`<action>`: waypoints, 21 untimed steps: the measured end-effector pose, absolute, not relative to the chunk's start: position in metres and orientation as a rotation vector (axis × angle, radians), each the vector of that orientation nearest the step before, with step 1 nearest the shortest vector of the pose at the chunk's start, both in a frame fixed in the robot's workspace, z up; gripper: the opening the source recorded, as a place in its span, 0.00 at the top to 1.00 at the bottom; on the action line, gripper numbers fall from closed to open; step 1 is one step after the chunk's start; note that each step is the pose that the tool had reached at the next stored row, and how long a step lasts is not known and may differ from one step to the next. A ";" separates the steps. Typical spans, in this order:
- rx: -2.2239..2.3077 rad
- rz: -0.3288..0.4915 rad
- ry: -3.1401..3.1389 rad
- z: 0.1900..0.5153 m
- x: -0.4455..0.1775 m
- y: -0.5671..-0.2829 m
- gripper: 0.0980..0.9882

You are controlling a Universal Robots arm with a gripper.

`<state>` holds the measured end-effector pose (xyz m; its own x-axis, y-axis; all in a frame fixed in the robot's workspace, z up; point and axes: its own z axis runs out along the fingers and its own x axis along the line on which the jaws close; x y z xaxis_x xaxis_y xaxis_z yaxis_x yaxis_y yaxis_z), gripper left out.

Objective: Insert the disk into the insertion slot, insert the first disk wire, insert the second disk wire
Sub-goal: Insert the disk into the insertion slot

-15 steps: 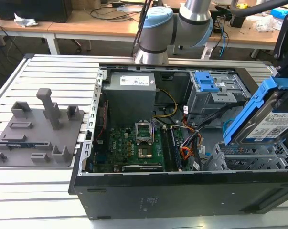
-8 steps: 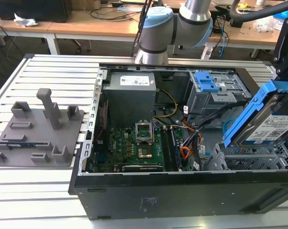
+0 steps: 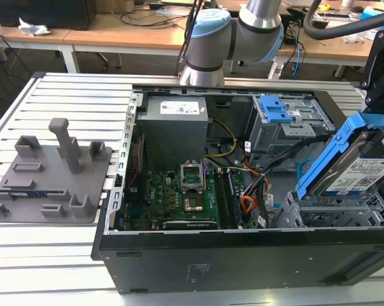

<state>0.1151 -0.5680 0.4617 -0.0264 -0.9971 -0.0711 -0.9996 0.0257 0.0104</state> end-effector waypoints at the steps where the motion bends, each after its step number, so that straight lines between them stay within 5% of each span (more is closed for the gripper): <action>1: -2.161 0.089 2.218 0.460 0.115 -0.568 0.70; 21: -2.167 0.075 2.224 0.421 0.116 -0.568 0.70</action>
